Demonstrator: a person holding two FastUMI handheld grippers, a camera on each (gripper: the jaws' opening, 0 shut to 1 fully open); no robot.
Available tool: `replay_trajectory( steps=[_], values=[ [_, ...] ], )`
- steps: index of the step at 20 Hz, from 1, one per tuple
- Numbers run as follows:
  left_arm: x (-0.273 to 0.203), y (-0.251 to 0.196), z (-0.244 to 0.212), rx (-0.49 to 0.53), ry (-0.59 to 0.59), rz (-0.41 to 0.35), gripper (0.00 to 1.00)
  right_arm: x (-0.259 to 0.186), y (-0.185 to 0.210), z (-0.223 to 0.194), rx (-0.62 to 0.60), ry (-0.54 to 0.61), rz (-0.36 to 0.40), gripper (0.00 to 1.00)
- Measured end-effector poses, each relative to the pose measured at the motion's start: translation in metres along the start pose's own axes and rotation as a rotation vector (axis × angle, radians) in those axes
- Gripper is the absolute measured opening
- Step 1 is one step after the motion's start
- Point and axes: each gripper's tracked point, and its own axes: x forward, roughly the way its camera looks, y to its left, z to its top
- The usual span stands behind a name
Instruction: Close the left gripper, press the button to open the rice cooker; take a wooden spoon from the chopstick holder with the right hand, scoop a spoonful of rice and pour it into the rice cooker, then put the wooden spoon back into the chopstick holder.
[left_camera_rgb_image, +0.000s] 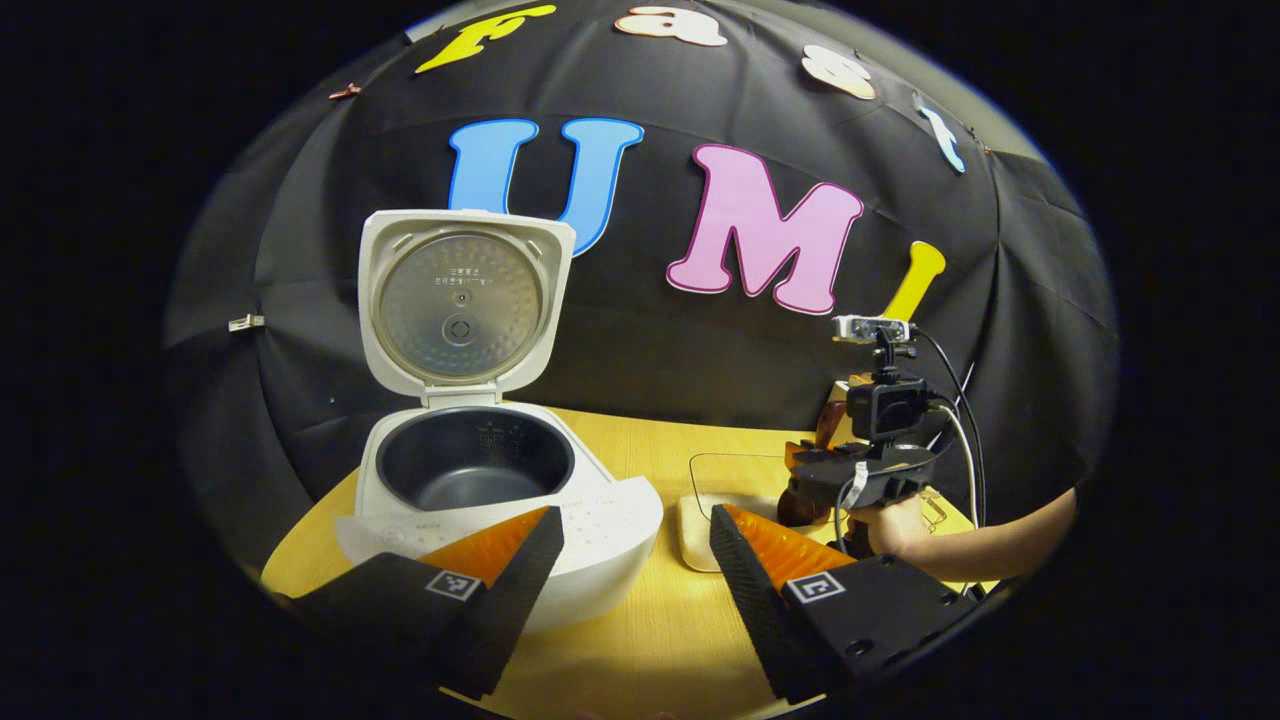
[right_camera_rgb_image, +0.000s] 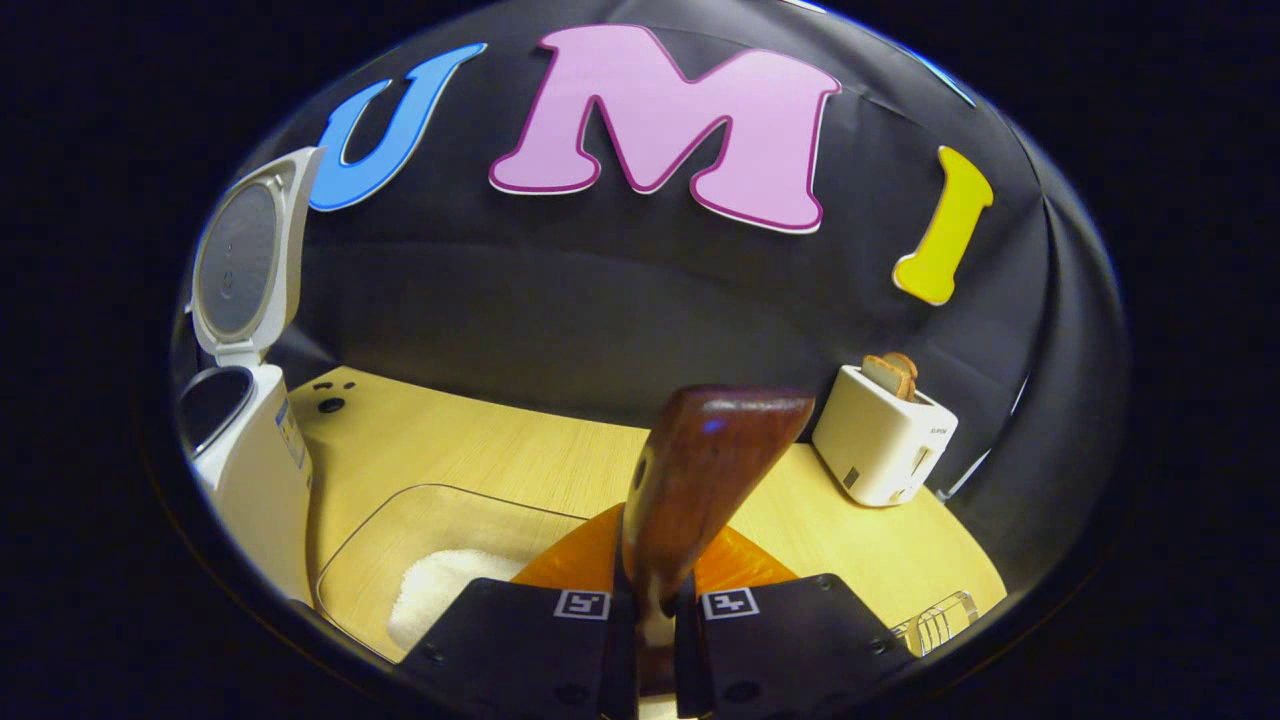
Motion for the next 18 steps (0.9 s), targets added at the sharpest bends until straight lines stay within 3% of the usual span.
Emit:
replay_trajectory(
  steps=[3, 9, 18],
  values=[
    [-0.004, 0.002, 0.004, -0.037, -0.002, -0.009, 0.95, -0.005, 0.023, -0.008, -0.008, 0.033, 0.044, 0.18],
    [-0.008, 0.009, 0.008, -0.017, -0.013, -0.002, 0.95, -0.009, 0.048, -0.020, 0.218, 0.118, 0.084, 0.19],
    [-0.009, 0.011, 0.008, 0.002, -0.018, 0.017, 0.95, -0.011, 0.066, -0.015, 0.390, 0.171, 0.156, 0.19]
  ],
)
